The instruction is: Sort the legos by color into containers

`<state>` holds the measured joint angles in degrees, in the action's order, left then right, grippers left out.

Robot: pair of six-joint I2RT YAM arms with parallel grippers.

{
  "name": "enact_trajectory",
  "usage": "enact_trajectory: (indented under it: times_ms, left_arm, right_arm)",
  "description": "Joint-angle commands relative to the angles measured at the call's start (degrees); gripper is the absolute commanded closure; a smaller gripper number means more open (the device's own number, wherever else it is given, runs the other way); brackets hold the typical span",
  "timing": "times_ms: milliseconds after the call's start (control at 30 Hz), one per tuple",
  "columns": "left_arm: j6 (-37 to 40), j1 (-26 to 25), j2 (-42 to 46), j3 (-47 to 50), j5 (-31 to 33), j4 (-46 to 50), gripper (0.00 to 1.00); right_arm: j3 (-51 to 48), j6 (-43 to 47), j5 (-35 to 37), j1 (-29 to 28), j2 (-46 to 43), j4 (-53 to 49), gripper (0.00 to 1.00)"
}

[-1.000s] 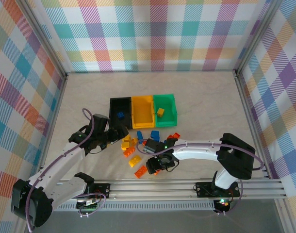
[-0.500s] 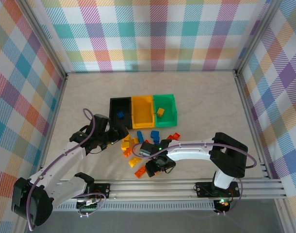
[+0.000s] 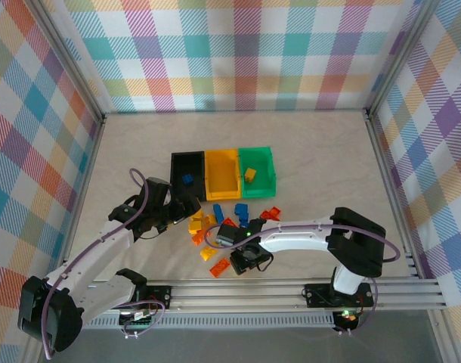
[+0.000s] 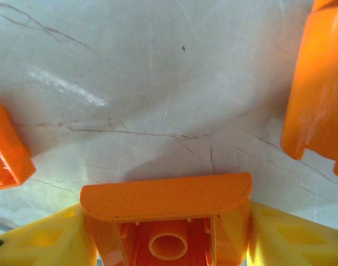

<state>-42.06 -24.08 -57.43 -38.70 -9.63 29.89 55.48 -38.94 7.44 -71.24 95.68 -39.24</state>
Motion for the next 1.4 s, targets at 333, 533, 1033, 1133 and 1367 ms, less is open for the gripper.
enact_trajectory:
  times_ms: [333, 533, 1033, 1133, 1367]
  left_arm:
    - [1.8, 0.5, 1.8, 0.0, 0.0, 2.4, 0.0]
    - [2.1, 0.6, 2.8, -0.4, 0.2, 4.3, 0.0]
    - [2.6, 0.7, 3.8, -1.2, -1.0, 5.8, 0.0]
    - [3.0, 0.7, 3.7, -1.7, -1.0, 6.3, 0.0]
    - [4.3, 0.7, 3.0, -2.6, -1.9, 6.2, 0.0]
  right_arm:
    - [7.7, 9.5, 3.7, 9.9, -10.0, 2.0, 0.45]
    - [20.0, 15.2, 0.8, 19.5, -0.6, 5.9, 0.44]
    - [46.4, 17.8, 3.0, 25.9, 21.7, 1.2, 0.16]
    - [47.7, 18.2, 2.9, 25.8, 21.1, 1.4, 0.14]
    - [41.2, 17.4, 2.3, 26.0, 12.4, 3.8, 0.16]
